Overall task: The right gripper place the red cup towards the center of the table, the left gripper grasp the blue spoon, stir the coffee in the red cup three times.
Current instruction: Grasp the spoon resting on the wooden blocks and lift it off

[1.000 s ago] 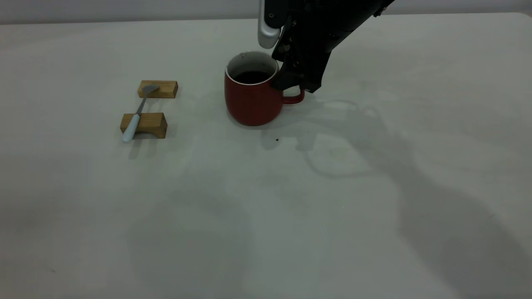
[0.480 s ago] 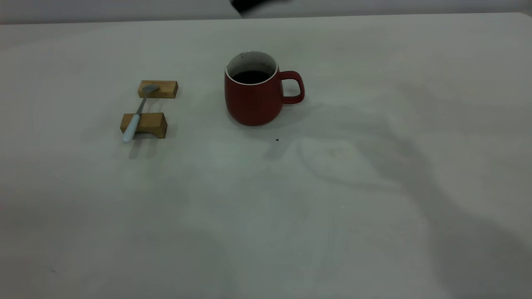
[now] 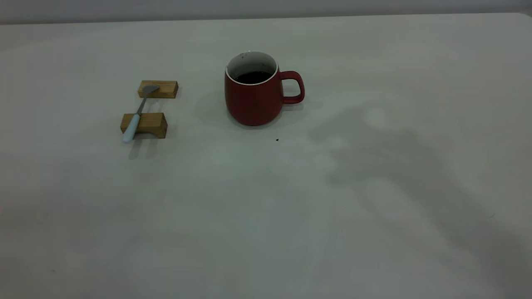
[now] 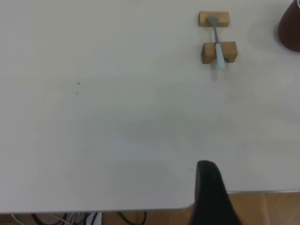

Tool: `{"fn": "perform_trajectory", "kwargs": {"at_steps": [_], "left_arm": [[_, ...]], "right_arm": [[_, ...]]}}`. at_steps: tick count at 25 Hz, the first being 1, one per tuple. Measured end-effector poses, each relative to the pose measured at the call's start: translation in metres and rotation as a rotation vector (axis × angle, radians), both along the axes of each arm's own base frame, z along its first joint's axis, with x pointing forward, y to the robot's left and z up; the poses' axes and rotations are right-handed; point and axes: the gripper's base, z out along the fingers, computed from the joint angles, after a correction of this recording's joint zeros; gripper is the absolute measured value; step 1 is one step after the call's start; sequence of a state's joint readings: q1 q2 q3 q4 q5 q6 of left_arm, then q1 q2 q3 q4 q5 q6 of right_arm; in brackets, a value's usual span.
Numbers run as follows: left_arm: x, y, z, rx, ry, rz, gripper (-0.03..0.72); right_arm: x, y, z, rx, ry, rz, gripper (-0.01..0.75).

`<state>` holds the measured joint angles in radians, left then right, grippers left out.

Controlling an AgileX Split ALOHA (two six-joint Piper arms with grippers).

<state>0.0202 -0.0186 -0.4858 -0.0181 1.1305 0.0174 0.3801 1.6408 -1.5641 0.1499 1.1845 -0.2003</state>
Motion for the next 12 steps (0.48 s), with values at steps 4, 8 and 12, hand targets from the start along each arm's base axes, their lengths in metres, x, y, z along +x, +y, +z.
{"fn": "perform_trajectory", "kwargs": {"at_steps": [4, 8, 12], "left_arm": [[0.000, 0.000, 0.000, 0.000, 0.000, 0.000, 0.527], [0.000, 0.000, 0.000, 0.000, 0.000, 0.000, 0.526], [0.000, 0.000, 0.000, -0.001, 0.000, 0.001, 0.523]], "right_arm": [[-0.038, -0.029, 0.052, -0.049, -0.140, -0.132, 0.461], [-0.079, -0.056, 0.075, -0.035, -0.227, -0.183, 0.460], [-0.131, -0.090, 0.064, -0.058, -0.245, -0.247, 0.460]]}}
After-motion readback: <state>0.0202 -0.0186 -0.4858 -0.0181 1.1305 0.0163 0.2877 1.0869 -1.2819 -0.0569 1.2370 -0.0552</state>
